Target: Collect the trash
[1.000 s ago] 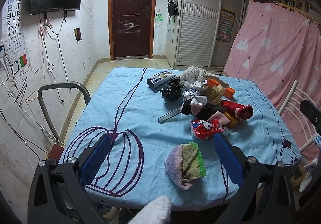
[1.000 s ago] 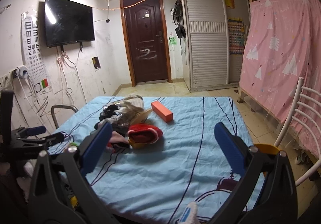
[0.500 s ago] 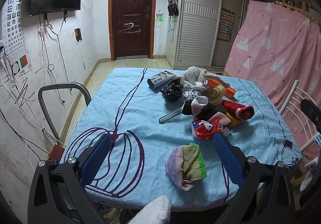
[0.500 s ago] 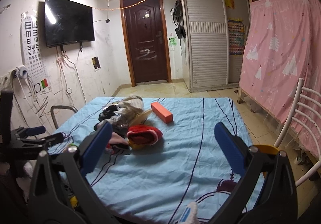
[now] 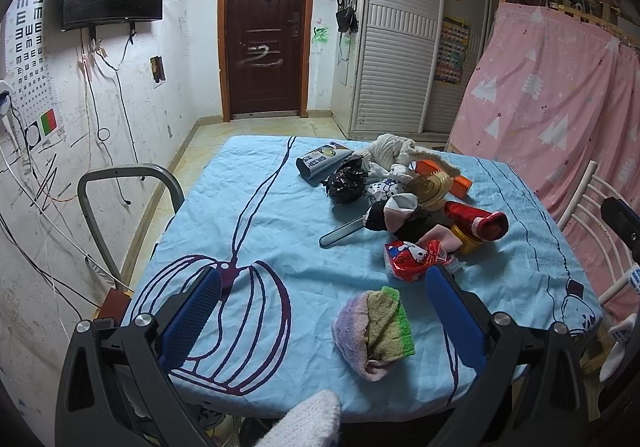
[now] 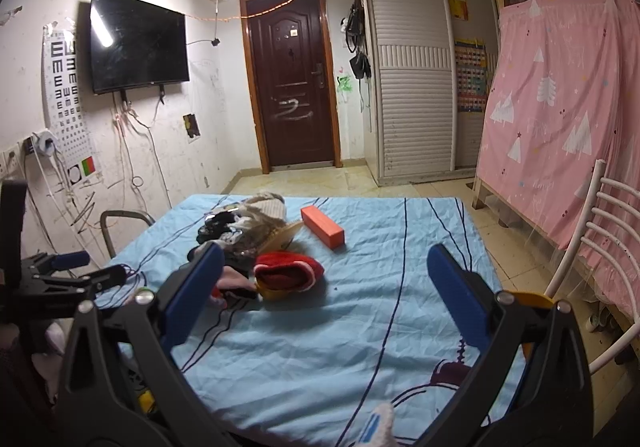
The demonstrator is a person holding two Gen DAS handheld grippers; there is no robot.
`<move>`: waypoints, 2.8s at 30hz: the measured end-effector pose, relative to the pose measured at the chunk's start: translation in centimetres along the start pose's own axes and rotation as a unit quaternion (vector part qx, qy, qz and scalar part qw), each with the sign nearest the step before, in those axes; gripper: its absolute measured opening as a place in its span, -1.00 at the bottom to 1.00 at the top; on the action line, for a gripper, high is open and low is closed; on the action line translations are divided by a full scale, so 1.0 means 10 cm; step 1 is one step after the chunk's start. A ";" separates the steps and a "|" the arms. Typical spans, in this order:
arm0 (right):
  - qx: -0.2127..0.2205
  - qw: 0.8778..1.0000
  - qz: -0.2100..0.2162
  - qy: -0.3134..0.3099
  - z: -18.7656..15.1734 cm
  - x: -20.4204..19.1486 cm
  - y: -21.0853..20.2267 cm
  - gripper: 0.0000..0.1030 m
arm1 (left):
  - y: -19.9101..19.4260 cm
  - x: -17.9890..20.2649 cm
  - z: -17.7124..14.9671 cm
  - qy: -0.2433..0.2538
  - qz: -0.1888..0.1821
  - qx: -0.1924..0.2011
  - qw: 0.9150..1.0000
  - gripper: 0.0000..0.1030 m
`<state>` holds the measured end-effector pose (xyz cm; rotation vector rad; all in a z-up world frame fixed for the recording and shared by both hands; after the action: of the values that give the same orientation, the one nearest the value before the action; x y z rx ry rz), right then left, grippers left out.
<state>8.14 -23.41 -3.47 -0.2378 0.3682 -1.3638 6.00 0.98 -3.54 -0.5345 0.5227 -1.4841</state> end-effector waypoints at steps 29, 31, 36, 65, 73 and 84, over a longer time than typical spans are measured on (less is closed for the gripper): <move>-0.005 1.000 0.002 -0.002 -0.03 -0.03 0.05 0.91 | 0.03 -0.01 -0.04 0.001 -0.001 -0.006 1.000 0.80; -0.008 1.000 0.004 -0.004 -0.06 -0.06 0.07 0.91 | 0.05 0.01 -0.06 0.003 -0.002 -0.009 1.000 0.80; -0.028 0.999 0.014 -0.008 -0.16 -0.12 0.21 0.91 | 0.15 0.07 -0.16 0.013 -0.017 -0.030 0.999 0.80; -0.192 0.980 0.059 0.001 -0.40 -0.26 1.40 0.75 | 0.66 0.18 -0.32 0.027 -0.077 -0.076 0.994 -0.63; -0.217 0.972 0.078 0.035 -0.44 -0.19 1.52 -0.25 | 0.70 0.13 -0.25 0.020 -0.078 -0.074 0.994 -0.63; -0.144 0.986 0.059 0.055 -0.15 0.12 1.24 -0.43 | 0.50 0.25 0.01 0.036 -0.069 -0.035 0.996 -0.63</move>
<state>19.00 -22.06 -9.64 -0.3748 0.6647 -1.2072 10.03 -1.48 -6.55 -0.5834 0.6046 -1.6256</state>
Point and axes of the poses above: each gripper's, at about its wrist camera, not at the fingertips, and y roughly the way its jaws point, x to its right, z to its top, the point moved 6 cm from there along y, roughly the way its jaws point, and after that the axes turned 4 degrees about y, right-handed, at the moved point
